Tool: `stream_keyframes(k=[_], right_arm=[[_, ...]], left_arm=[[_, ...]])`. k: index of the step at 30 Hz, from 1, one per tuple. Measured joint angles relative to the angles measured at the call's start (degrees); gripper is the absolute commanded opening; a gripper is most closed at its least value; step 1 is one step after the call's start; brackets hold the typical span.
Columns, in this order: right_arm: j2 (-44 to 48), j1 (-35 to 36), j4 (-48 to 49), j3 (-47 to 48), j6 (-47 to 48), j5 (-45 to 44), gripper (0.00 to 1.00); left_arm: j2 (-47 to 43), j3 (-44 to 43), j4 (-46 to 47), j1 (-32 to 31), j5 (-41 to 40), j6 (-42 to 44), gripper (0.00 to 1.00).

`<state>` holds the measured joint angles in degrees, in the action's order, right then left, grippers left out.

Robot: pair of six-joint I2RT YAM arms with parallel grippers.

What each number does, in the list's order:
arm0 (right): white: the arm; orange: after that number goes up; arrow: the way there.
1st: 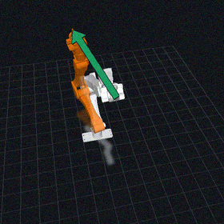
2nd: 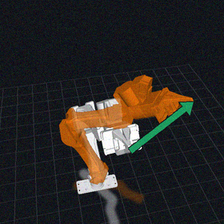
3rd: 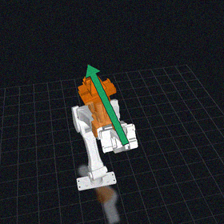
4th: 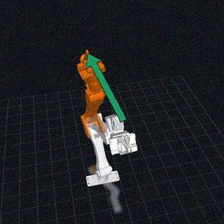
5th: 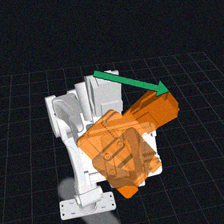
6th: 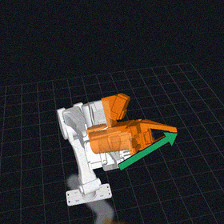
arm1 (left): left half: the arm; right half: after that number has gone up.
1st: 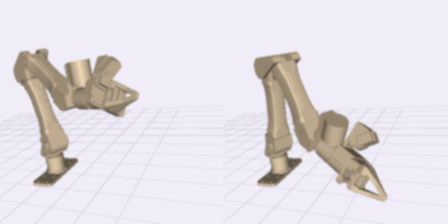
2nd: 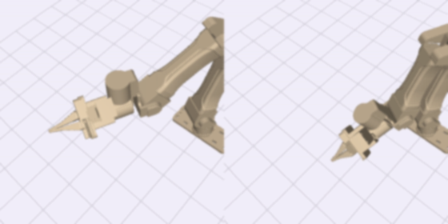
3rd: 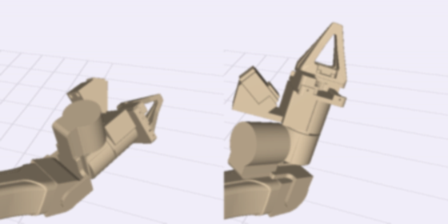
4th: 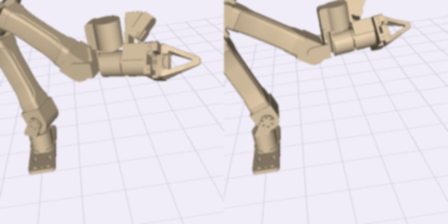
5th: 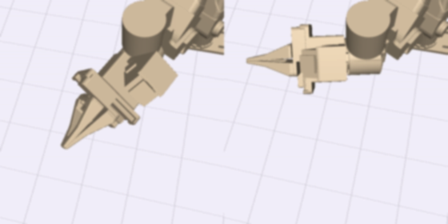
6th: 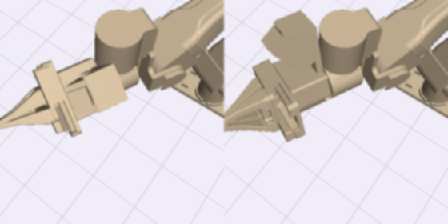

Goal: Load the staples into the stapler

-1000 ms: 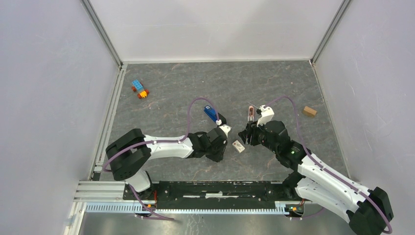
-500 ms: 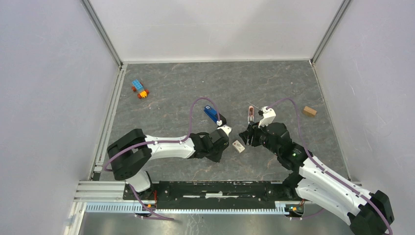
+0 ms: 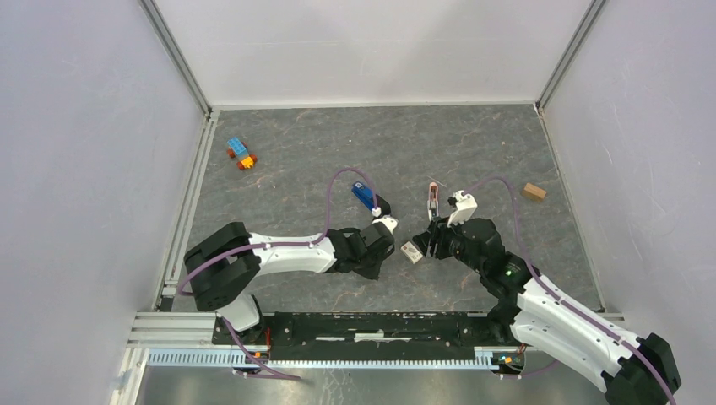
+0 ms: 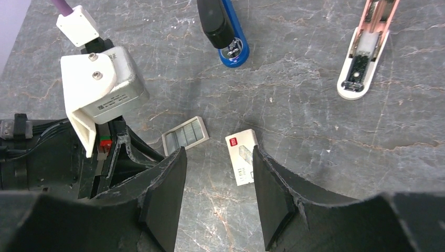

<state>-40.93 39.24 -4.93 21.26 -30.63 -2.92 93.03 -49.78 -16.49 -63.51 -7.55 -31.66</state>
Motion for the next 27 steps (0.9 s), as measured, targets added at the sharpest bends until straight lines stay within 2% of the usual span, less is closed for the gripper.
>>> stream_keyframes(k=[13, 22, 27], right_arm=[[-0.04, 0.0, 6.34, -3.56, -1.7, 4.76, 0.56], [1.03, -0.04, 12.0, -7.3, -2.49, 9.03, 0.55], [-1.51, 0.13, 11.65, -6.99, -1.05, 10.21, 0.53]], left_arm=[[-5.14, 0.07, -2.25, 0.31, 0.79, -3.8, 0.2], [-12.83, 1.11, -2.29, 4.92, 4.48, -7.15, 0.23], [-15.45, 2.34, -3.72, 7.72, 4.17, -7.8, 0.45]])
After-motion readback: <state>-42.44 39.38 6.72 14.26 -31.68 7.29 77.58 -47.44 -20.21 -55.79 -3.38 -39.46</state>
